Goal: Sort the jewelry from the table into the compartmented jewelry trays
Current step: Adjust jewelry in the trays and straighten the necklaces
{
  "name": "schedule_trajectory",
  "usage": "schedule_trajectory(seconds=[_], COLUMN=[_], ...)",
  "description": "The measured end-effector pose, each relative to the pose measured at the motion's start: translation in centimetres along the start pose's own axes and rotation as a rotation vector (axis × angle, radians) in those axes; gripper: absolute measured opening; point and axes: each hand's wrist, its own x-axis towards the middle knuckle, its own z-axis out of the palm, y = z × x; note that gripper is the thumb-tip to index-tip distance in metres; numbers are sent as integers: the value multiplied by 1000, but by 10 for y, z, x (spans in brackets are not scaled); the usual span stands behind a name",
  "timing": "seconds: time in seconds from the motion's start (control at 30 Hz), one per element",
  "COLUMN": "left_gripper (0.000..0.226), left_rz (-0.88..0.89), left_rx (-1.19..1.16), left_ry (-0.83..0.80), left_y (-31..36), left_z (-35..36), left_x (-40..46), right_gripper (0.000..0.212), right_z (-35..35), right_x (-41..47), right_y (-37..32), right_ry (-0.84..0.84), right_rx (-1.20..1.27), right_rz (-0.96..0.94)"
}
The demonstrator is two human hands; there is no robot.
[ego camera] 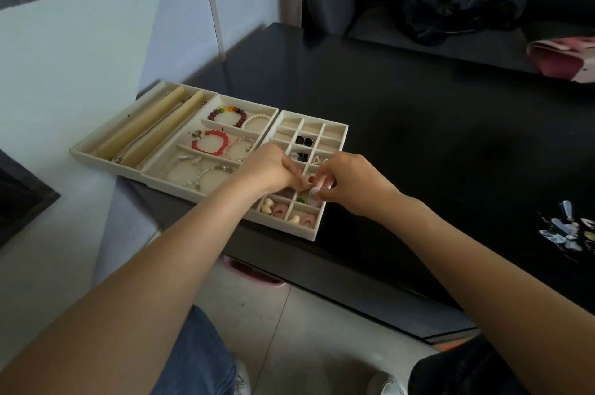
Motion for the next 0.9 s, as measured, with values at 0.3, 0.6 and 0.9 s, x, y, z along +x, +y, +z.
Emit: schedule_trajectory(seconds=[0.3,0.6,0.9], left_gripper=[10,20,25], left_rz=[237,489,479], left_rx=[341,600,487], left_ry=[96,121,33], left_y=[-1,-6,-14], left_z=[8,2,-10], left_x=[1,-1,-1], right_gripper=[19,24,28], right_z=[-6,-3,0], right_x=[2,-3,-4], right_y=[1,-1,0], right_ry=[-38,-56,-74], right_rx=[-34,-96,-146], right_rz=[3,-6,-24])
